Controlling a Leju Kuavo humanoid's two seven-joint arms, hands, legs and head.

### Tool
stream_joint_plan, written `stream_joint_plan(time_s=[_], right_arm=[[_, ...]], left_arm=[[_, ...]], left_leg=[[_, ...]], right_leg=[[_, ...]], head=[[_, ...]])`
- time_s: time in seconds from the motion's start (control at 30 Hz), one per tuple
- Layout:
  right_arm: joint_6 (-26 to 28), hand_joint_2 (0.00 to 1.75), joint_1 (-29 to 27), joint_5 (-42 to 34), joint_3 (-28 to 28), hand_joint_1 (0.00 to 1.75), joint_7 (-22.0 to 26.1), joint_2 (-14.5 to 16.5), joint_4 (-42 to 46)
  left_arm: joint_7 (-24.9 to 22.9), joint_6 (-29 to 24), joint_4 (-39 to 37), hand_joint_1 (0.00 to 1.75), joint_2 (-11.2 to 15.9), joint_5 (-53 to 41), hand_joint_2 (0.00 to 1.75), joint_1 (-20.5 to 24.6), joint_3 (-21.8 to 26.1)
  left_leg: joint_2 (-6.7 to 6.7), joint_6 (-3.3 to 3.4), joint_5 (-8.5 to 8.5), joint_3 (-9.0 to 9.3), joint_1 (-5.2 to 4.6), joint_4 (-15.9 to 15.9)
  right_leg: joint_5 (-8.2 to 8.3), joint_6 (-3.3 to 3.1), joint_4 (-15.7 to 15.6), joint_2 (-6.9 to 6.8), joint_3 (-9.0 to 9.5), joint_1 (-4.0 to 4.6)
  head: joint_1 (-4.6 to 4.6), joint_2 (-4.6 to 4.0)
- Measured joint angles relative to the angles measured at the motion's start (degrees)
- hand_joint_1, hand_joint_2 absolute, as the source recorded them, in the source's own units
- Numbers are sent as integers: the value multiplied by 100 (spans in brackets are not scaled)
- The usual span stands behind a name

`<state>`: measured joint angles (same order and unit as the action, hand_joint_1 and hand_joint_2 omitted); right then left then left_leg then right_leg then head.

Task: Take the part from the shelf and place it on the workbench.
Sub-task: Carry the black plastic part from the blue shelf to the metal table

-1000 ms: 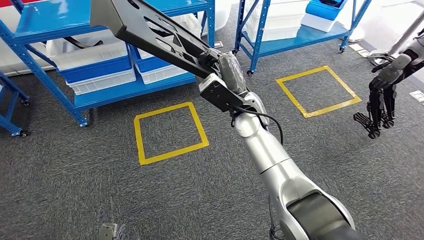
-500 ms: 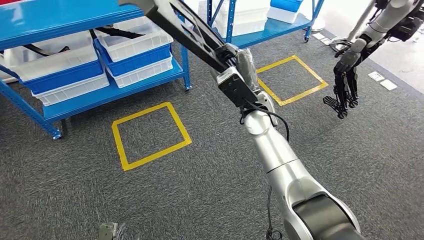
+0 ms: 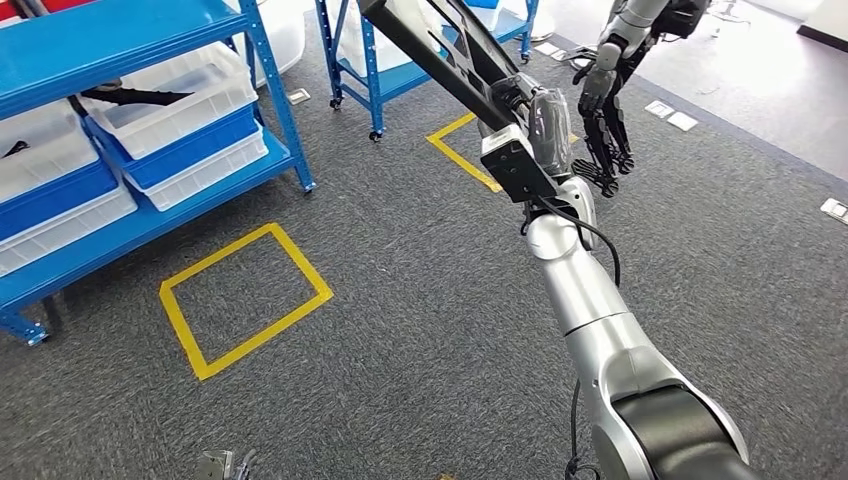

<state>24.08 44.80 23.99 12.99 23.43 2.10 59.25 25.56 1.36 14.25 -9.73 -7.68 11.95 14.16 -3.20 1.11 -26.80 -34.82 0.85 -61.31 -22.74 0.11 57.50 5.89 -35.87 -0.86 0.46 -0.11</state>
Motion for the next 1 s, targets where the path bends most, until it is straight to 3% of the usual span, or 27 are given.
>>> stream_joint_plan(time_s=[0.07, 0.13, 0.2, 0.27, 0.33, 0.37, 0.4, 0.43, 0.5, 0.57, 0.63, 0.67, 0.73, 0.8, 0.87, 0.9, 0.93, 1.0], right_arm=[[10, 175, 7, 3, -5, 175, -7, -22, 0], [18, 175, 2, 7, -17, 175, -14, -61, 0], [26, 175, 13, 17, -35, 175, -16, -106, 1], [63, 175, 31, 91, -39, 175, -32, -130, 2], [143, 175, 18, 286, -34, 175, -93, -167, 2], [202, 175, 9, 426, -32, 175, -149, -202, 2], [263, 175, 7, 566, -32, 175, -213, -244, 2], [318, 175, 17, 690, -32, 175, -274, -283, 2], [385, 175, 63, 870, -33, 175, -368, -342, 2], [427, 175, 102, 984, -34, 175, -431, -376, -8], [507, 175, 110, 1127, -36, 175, -498, -407, -38], [573, 175, 110, 1240, -37, 175, -549, -421, -51], [721, 175, 111, 1517, -36, 175, -681, -416, -65], [797, 175, 101, 1788, -33, 175, -811, -379, -75], [810, 175, 35, 2069, -38, 175, -939, -352, -62], [811, 175, -28, 2216, -51, 175, -1001, -349, -27], [809, 175, -101, 2351, -69, 175, -1052, -350, 32], [782, 175, -212, 2544, -103, 175, -1104, -331, 157]], left_arm=[[-3, 0, 0, 0, 11, -3, 175, 5, 0], [-7, 1, 2, 0, 9, -6, 175, 19, 1], [-7, 3, 4, 0, -5, -7, 175, 36, 1], [-10, 8, 4, 0, -15, -11, 175, 34, 0], [-25, 16, 3, 0, -16, -29, 175, 25, -1], [-36, 23, 3, 0, -17, -43, 175, 24, -4], [-49, 28, 2, 0, -19, -56, 175, 25, -9], [-61, 32, 2, 0, -22, -67, 175, 27, -16], [-80, 39, 3, 0, -19, -74, 175, 38, -28], [-89, 42, 3, 0, -11, -90, 175, 49, -35], [-96, 39, 3, 0, -10, -126, 175, 59, -49], [-104, 32, 3, 0, -9, -154, 175, 70, -62], [-128, 11, 3, 0, -3, -213, 175, 91, -93], [-165, -4, -4, 0, 9, -262, 175, 93, -140], [-202, -12, -14, 0, 16, -306, 175, 91, -186], [-224, -14, -17, 0, 14, -335, 175, 99, -207], [-251, -21, -17, 0, 9, -364, 175, 111, -232], [-313, -51, -18, 0, 9, -410, 175, 143, -289]], left_leg=[[-120, 37, 39, 132, -9, 281], [-3, 69, 72, 144, -17, 339], [141, 124, 133, 177, 0, 427], [299, 154, 162, 190, 0, 474], [460, 158, 159, 180, -4, 472], [540, 154, 155, 177, -4, 470], [612, 144, 149, 178, -2, 466], [685, 128, 138, 183, 4, 459], [815, 62, 97, 184, -10, 424], [925, -2, 61, 186, -47, 392], [1038, -44, 47, 202, -47, 389], [1011, -71, 7, 196, -24, 361], [768, -117, -224, 74, 18, 62], [463, -127, -590, -246, 29, -636], [348, -121, -745, -534, 28, -1183], [323, -111, -661, -554, 29, -1180], [291, -96, -482, -471, 31, -967], [40, -52, -98, -146, 51, -243]], right_leg=[[39, 64, -6, 128, -49, -17], [82, 138, -31, 214, -100, -29], [0, 157, 134, -29, -227, -2], [-279, 136, 752, -393, -540, 9], [-541, 164, 1487, -507, -875, -19], [-573, 207, 1630, -527, -923, -41], [-518, 264, 1512, -556, -837, -64], [-398, 324, 1172, -615, -636, -84], [-171, 378, 340, -891, -168, -80], [-87, 327, -10, -1013, 10, -43], [-66, 258, 9, -863, -21, -40], [-57, 231, 8, -794, -26, -57], [-38, 159, -1, -659, -25, -90], [-28, 103, -1, -521, -32, -79], [-19, 66, 3, -360, -34, -54], [-17, 62, 7, -282, -33, -45], [-14, 58, 11, -206, -31, -42], [-5, 73, 27, -64, -44, -40]], head=[[-15, 0], [-31, 0], [-21, 0], [-3, 0], [8, 0], [9, 0], [12, 0], [11, 0], [16, 0], [10, 0], [-2, 0], [-4, 0], [-11, 0], [-21, 0], [-26, 0], [-27, 0], [-28, 0], [-34, 0]])
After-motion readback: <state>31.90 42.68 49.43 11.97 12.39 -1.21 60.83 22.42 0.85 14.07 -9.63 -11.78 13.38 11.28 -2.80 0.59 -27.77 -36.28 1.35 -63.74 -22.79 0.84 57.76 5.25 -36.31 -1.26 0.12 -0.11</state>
